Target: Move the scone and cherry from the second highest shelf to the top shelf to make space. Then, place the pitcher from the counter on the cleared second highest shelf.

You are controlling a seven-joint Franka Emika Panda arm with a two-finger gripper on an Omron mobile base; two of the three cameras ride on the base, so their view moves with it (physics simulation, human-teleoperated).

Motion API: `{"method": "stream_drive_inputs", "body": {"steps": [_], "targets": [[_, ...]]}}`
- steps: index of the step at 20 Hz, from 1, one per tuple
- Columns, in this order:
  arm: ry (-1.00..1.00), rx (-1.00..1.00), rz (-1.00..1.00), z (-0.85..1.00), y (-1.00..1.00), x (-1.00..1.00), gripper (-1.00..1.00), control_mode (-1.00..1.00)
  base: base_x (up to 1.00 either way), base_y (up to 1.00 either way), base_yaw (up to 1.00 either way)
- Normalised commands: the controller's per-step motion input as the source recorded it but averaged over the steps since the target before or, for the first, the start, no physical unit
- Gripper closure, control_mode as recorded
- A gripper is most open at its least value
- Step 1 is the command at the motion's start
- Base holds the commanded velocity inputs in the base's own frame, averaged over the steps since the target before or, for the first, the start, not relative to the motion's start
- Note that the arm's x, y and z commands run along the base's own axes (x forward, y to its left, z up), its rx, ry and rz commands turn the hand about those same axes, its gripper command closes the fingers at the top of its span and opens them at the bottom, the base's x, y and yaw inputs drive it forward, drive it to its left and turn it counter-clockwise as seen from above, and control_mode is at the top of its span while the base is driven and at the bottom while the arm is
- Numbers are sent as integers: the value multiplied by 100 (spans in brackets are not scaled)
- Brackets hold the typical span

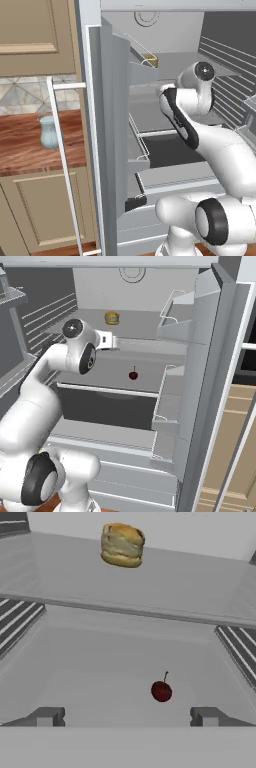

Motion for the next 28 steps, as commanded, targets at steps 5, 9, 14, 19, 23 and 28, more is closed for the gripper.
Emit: {"method": "stream_drive_inputs", "body": {"steps": [5, 9, 14, 19, 23, 28], "targets": [[5, 3, -27, -70, -34, -76, -100, -100, 0, 0, 0], [0, 8, -9, -53, -31, -35, -100, -100, 0, 0, 0], [0, 12, 0, -25, -23, 0, -100, -100, 0, 0, 0], [3, 12, 0, -8, -17, 24, -100, -100, 0, 0, 0], [12, 6, 0, -2, -15, 41, -100, -100, 0, 0, 0], [13, 1, 0, -5, -3, 46, -100, -100, 0, 0, 0]]}}
